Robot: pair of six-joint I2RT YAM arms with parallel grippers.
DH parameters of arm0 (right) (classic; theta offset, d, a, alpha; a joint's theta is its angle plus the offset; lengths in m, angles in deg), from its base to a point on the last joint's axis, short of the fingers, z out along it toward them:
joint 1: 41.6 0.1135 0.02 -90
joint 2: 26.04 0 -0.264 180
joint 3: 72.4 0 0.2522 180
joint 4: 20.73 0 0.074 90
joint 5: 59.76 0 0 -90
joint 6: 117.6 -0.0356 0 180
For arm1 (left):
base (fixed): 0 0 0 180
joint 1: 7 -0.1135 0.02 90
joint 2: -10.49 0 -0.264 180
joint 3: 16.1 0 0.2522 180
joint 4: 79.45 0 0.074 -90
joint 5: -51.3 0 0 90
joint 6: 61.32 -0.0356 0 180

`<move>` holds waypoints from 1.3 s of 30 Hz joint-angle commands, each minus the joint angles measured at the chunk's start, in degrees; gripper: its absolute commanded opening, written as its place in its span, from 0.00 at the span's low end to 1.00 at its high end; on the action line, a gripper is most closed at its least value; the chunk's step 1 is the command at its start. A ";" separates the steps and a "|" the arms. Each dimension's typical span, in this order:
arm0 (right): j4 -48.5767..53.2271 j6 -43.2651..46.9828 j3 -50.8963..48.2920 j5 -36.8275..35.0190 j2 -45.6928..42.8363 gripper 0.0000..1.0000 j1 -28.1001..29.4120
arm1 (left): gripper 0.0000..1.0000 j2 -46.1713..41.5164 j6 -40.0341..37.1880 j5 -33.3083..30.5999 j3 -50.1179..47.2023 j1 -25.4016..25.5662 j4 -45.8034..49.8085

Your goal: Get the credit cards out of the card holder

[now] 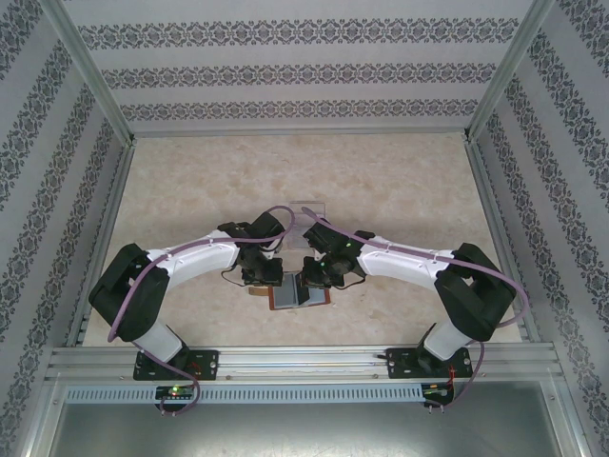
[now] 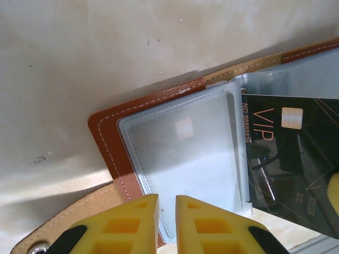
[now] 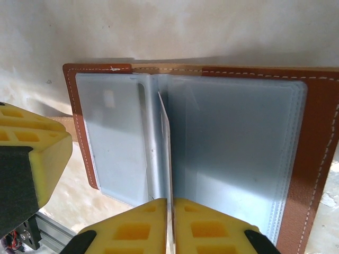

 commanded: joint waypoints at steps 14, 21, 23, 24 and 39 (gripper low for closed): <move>2.79 -0.40 1.03 -3.77 -4.47 0.04 0.40 | 0.15 -4.18 -2.25 -3.22 -0.51 -0.22 3.23; 7.61 6.84 2.65 -4.67 -7.19 0.03 -1.67 | 0.15 -8.09 -1.40 -4.50 -2.58 -0.92 1.61; 10.18 12.68 4.04 -4.11 -7.87 0.00 -2.65 | 0.15 -8.83 -1.22 -4.84 -3.13 -1.32 1.23; 10.74 16.76 4.59 -3.75 -8.32 0.00 -2.86 | 0.16 -9.16 -1.13 -4.87 -3.44 -1.57 1.07; 24.66 68.52 18.67 -3.77 -4.32 0.00 -9.28 | 0.17 -14.30 -0.25 -0.04 -8.71 -6.54 -1.68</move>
